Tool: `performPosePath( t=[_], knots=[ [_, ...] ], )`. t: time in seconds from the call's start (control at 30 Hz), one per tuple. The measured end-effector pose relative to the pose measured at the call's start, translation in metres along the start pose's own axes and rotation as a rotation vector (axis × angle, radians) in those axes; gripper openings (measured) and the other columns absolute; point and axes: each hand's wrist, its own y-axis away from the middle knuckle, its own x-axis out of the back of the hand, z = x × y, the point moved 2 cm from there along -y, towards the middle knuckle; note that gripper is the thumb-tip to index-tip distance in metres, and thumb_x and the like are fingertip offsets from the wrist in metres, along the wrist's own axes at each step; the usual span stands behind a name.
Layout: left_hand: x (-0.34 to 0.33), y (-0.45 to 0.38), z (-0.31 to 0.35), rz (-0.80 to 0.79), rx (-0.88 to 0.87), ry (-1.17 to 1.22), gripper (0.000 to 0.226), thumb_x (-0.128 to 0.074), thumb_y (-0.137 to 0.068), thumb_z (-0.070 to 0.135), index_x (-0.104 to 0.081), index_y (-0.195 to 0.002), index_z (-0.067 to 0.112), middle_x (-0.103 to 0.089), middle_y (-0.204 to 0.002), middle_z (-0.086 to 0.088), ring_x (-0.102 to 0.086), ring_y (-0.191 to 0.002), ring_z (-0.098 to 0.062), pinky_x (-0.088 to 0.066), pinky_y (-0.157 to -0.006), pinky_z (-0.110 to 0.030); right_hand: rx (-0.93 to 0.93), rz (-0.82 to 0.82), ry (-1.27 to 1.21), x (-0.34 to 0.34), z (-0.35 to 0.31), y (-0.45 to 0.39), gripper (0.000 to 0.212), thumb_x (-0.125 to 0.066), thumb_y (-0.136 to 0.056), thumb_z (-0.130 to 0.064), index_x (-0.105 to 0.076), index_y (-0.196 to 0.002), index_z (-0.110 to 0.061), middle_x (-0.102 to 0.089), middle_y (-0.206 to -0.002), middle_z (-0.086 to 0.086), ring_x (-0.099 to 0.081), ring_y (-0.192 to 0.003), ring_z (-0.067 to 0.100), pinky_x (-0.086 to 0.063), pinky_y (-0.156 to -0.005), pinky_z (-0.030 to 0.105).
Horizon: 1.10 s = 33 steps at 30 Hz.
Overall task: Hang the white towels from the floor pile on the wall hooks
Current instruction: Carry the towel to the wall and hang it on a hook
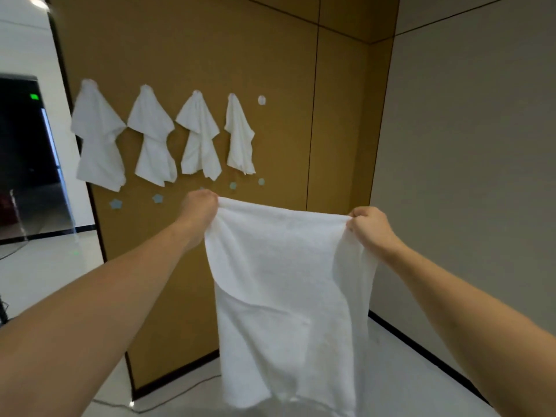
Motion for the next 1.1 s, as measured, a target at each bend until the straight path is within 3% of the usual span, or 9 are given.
performPosePath(
  t=[0.1, 0.23, 0.5, 0.6, 0.7, 0.8, 0.93, 1.0, 1.1],
  knots=[
    [-0.022, -0.05, -0.009, 0.028, 0.019, 0.017, 0.025, -0.044, -0.09, 0.01, -0.066, -0.102, 0.01, -0.062, -0.094, -0.007, -0.055, -0.08, -0.022, -0.04, -0.059, -0.029, 0.052, 0.012, -0.017, -0.016, 0.011, -0.053, 0.028, -0.048, -0.086, -0.006, -0.058, -0.06, -0.012, -0.054, -0.066, 0.006, -0.051, -0.065, 0.019, -0.036, -0.055, 0.025],
    [-0.058, -0.13, -0.013, 0.022, 0.028, -0.031, 0.03, -0.043, -0.091, 0.01, -0.065, -0.11, 0.007, -0.062, -0.103, -0.01, -0.052, -0.072, -0.016, -0.038, -0.055, -0.026, 0.135, 0.005, -0.033, -0.033, 0.019, -0.137, 0.032, -0.052, -0.088, -0.011, -0.058, -0.057, -0.015, -0.053, -0.063, 0.004, -0.052, -0.065, 0.02, -0.039, -0.055, 0.026],
    [-0.146, -0.297, 0.008, 0.01, 0.091, -0.027, 0.033, -0.049, -0.091, 0.005, -0.059, -0.123, 0.0, -0.058, -0.121, -0.018, -0.055, -0.104, -0.031, -0.046, -0.094, -0.036, 0.191, 0.009, 0.062, -0.051, 0.034, -0.309, 0.059, -0.067, -0.072, -0.071, -0.06, -0.064, -0.013, -0.055, -0.06, -0.001, -0.058, -0.055, 0.013, -0.042, -0.052, 0.025],
    [-0.178, -0.347, 0.01, 0.013, 0.069, 0.036, 0.032, -0.048, -0.091, 0.008, -0.06, -0.12, 0.002, -0.059, -0.118, -0.013, -0.056, -0.094, -0.026, -0.046, -0.08, -0.031, 0.206, 0.028, 0.103, -0.056, 0.046, -0.367, 0.051, -0.071, -0.072, -0.065, -0.065, -0.067, -0.015, -0.062, -0.064, -0.001, -0.064, -0.059, 0.014, -0.049, -0.05, 0.029],
    [-0.21, -0.385, 0.012, 0.057, 0.068, 0.103, 0.013, -0.047, -0.089, 0.011, -0.059, -0.09, 0.007, -0.055, -0.09, -0.007, -0.047, -0.067, -0.018, -0.036, -0.056, -0.027, 0.247, 0.031, 0.127, -0.063, 0.06, -0.421, 0.051, -0.07, -0.077, -0.061, -0.071, -0.077, -0.01, -0.067, -0.075, 0.008, -0.067, -0.068, 0.023, -0.053, -0.057, 0.033],
    [-0.245, -0.42, 0.012, 0.08, 0.073, 0.178, 0.011, -0.049, -0.081, 0.016, -0.053, -0.071, 0.013, -0.052, -0.075, -0.004, -0.049, -0.067, -0.022, -0.036, -0.058, -0.029, 0.279, 0.055, 0.139, -0.068, 0.078, -0.48, 0.037, -0.069, -0.079, -0.058, -0.068, -0.072, -0.022, -0.066, -0.073, -0.004, -0.064, -0.069, 0.013, -0.053, -0.057, 0.028],
    [-0.288, -0.463, 0.015, 0.006, 0.005, 0.233, 0.028, -0.065, -0.075, 0.039, -0.069, -0.084, 0.013, -0.071, -0.082, -0.006, -0.067, -0.084, -0.025, -0.05, -0.077, -0.039, 0.337, 0.02, 0.082, -0.075, 0.109, -0.561, 0.032, -0.07, -0.081, -0.054, -0.068, -0.072, -0.023, -0.067, -0.072, -0.007, -0.065, -0.066, 0.01, -0.05, -0.055, 0.024],
    [-0.305, -0.481, 0.02, -0.109, -0.016, 0.249, 0.051, -0.078, -0.062, 0.063, -0.073, -0.087, 0.02, -0.075, -0.08, 0.002, -0.073, -0.078, -0.019, -0.054, -0.069, -0.034, 0.365, -0.014, 0.041, -0.08, 0.125, -0.6, 0.031, -0.07, -0.081, -0.053, -0.071, -0.074, -0.023, -0.069, -0.072, -0.009, -0.066, -0.063, 0.007, -0.051, -0.053, 0.02],
    [-0.329, -0.514, 0.026, -0.254, -0.051, 0.125, 0.068, -0.09, -0.047, 0.061, -0.075, -0.101, 0.023, -0.075, -0.1, -0.001, -0.073, -0.085, -0.021, -0.058, -0.063, -0.028, 0.42, -0.066, -0.026, -0.085, 0.142, -0.659, 0.032, -0.072, -0.082, -0.048, -0.072, -0.073, -0.017, -0.07, -0.07, -0.007, -0.066, -0.061, 0.002, -0.046, -0.046, 0.011]
  ],
)
